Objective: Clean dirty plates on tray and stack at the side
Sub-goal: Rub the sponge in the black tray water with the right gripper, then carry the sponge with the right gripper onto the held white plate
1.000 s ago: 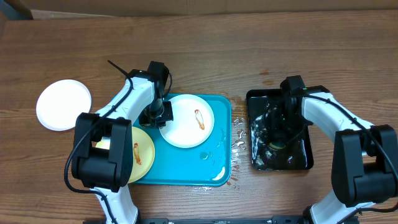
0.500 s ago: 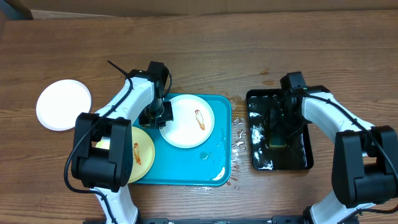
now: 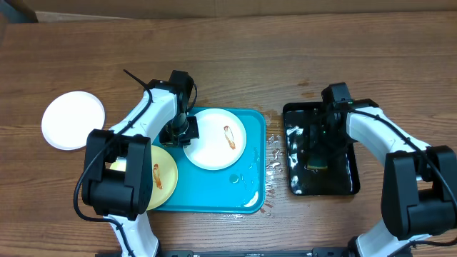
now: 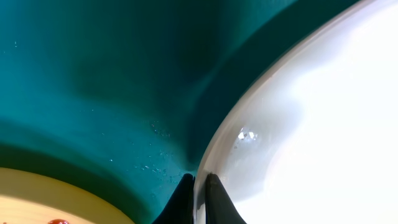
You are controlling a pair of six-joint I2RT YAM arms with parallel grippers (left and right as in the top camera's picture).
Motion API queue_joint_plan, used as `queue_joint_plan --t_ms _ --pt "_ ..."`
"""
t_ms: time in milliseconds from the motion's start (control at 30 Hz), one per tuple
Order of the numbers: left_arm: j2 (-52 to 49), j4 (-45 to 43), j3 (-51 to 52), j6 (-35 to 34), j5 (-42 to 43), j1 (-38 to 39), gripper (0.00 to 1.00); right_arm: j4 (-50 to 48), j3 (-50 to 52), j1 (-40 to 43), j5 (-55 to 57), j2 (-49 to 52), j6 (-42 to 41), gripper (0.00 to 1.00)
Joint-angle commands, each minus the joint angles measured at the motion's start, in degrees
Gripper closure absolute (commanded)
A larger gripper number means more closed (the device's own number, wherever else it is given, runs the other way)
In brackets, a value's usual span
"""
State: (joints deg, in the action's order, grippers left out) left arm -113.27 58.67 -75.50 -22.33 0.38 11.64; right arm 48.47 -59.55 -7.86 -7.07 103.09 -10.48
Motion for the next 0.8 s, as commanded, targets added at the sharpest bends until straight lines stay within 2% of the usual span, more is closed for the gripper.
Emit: queue_joint_plan --t_ms 0,267,433,633,767 --pt "-1.79 -0.50 1.16 0.50 -0.94 0.04 0.96 0.42 1.60 0.11 -0.52 1.68 -0.09 0.96" --pt "-0.96 -0.39 1.16 0.50 -0.94 0.04 0.96 15.23 -8.85 0.04 -0.66 -2.91 0.26 0.96" --pt "2.10 -0.15 1.16 0.46 0.31 0.66 0.96 17.57 -9.09 0.07 -0.24 -7.48 0.24 0.96" --pt "4.26 1.77 1.16 -0.90 0.52 3.85 0.96 19.85 -9.05 0.04 -0.31 -7.98 0.24 0.96" --pt "4.26 1.73 1.99 -3.93 -3.45 6.32 0.96 19.74 -9.05 0.07 -0.28 -7.98 0.24 0.96"
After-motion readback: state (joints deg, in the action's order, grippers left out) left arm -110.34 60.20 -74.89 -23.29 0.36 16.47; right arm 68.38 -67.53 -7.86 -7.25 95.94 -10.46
